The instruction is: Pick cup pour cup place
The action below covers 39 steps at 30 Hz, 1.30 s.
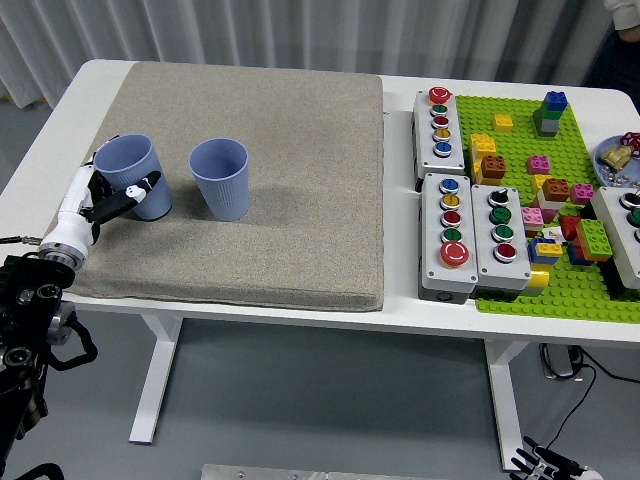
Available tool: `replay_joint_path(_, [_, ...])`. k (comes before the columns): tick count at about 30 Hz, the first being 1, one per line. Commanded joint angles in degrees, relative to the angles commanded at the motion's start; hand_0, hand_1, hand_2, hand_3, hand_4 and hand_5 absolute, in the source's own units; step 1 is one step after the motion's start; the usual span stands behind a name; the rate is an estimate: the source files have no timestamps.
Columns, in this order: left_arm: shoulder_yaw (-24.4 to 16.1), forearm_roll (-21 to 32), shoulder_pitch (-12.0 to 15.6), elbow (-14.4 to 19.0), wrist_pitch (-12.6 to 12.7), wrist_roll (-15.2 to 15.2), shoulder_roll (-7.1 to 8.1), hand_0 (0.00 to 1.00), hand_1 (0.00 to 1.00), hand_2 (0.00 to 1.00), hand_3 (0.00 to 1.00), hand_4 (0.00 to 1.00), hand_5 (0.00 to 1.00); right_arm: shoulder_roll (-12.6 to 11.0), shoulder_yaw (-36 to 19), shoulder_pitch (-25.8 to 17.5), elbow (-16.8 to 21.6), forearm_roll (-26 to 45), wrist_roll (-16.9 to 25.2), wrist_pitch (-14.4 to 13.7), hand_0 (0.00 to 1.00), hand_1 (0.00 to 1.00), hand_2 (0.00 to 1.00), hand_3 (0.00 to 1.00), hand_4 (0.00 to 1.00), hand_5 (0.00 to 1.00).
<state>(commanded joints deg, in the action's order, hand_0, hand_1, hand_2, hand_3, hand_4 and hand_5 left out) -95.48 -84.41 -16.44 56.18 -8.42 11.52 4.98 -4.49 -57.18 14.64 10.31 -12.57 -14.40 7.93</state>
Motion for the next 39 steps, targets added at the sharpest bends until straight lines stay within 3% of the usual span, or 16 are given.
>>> replay_joint_path(19, [0.5, -0.2, 0.2, 0.9, 2.1, 1.1, -0.04, 0.609, 0.639, 0.81, 0.922, 0.72, 0.208, 0.0, -0.1, 0.2, 0.0, 0.0, 0.1, -0.1, 0.765, 0.695, 0.728, 0.617, 0.236, 0.148])
replay_joint_path(20, [0.5, -0.2, 0.2, 1.0, 2.1, 1.2, -0.06, 0.509, 0.617, 0.792, 0.866, 0.637, 0.141, 0.0, -0.1, 0.2, 0.0, 0.0, 0.1, -0.1, 0.765, 0.695, 0.727, 0.617, 0.236, 0.148])
replay_joint_path(25, [0.7, 0.0, 0.4, 1.2, 2.8, 1.6, -0.18, 0.509, 0.617, 0.792, 0.866, 0.637, 0.141, 0.0, -0.1, 0.1, 0.0, -0.1, 0.1, -0.1, 0.765, 0.695, 0.727, 0.617, 0.236, 0.148])
replay_joint_path(26, [0.7, 0.0, 0.4, 1.2, 2.8, 1.6, -0.19, 0.481, 0.599, 0.788, 0.841, 0.547, 0.042, 0.0, -0.1, 0.1, 0.0, -0.1, 0.1, -0.1, 0.764, 0.693, 0.727, 0.617, 0.236, 0.148])
replay_joint_path(39, [1.2, -0.8, 0.6, 2.1, 5.7, 2.7, -0.2, 0.469, 0.572, 0.763, 0.806, 0.495, 0.002, 0.0, 0.1, 0.2, 0.0, 0.2, 0.2, -0.3, 0.764, 0.693, 0.727, 0.618, 0.237, 0.148])
